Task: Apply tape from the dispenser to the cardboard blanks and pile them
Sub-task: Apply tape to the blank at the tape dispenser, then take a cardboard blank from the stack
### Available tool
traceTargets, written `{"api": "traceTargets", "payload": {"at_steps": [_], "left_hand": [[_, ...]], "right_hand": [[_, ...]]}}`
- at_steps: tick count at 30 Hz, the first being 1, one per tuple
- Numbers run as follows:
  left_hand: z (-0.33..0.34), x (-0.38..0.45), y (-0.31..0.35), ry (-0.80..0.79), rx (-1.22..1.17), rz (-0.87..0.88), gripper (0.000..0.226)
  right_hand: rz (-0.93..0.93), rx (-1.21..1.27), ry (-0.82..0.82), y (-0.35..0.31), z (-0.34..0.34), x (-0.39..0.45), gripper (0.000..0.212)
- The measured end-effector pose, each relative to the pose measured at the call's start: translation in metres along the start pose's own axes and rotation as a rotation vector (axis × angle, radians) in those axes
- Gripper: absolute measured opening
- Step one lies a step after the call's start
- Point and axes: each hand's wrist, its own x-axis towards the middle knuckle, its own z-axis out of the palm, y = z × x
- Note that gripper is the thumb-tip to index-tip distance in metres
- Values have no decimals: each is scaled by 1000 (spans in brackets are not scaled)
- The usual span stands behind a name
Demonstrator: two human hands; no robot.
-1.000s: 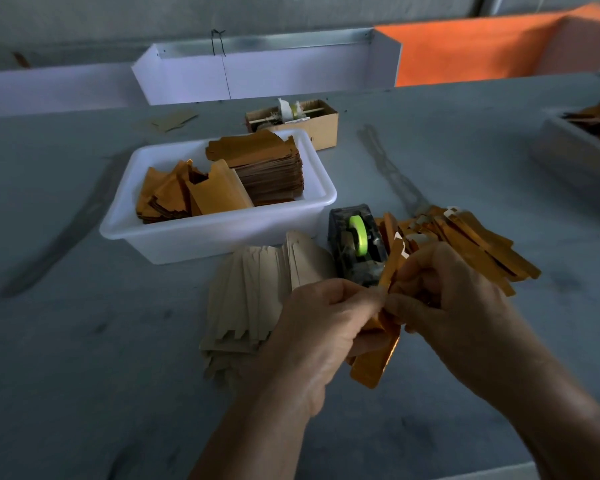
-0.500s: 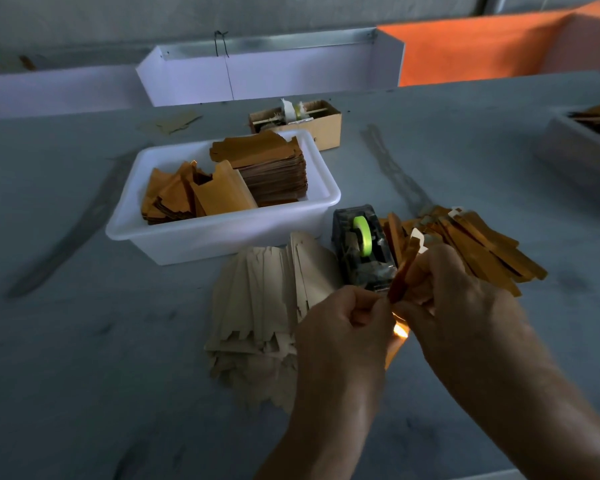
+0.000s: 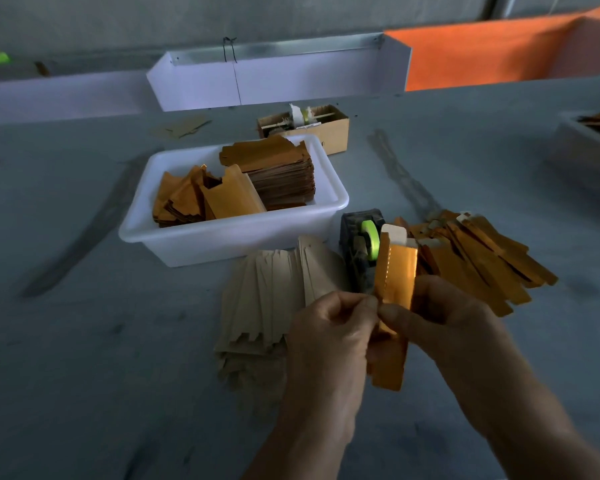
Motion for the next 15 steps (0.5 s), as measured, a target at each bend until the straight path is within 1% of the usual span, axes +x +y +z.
{"api": "traceTargets", "payload": {"at_steps": [2,4,6,8,9,10,11,13,15], "left_hand": [[-1,1,1,-5,17,-31,4],[-4,6,2,-25,85,-22,13],[-6,12,5,-4,283,73,10],[-10,20,5,96,543,208,12],[-12,25,4,160,671,259,13],[-14,30,3,231,826,297,16],[-16,36,1,292,990,305,23],[-18,45,-6,355,1229,223,46],[-14,53,-9,339,1343,130,61]], "right_hand": [[-1,36,18,5,-1,2,18],[13,51,12,8,-2,6,12],[34,93,19,11,-5,11,12],[38,94,97,14,-12,19,13],[17,14,175,16,-18,24,12],[-24,-119,256,17,-26,29,10],[-72,-268,324,19,-33,36,8],[-128,-517,405,25,-44,50,12],[-130,-678,410,32,-49,63,11]]}}
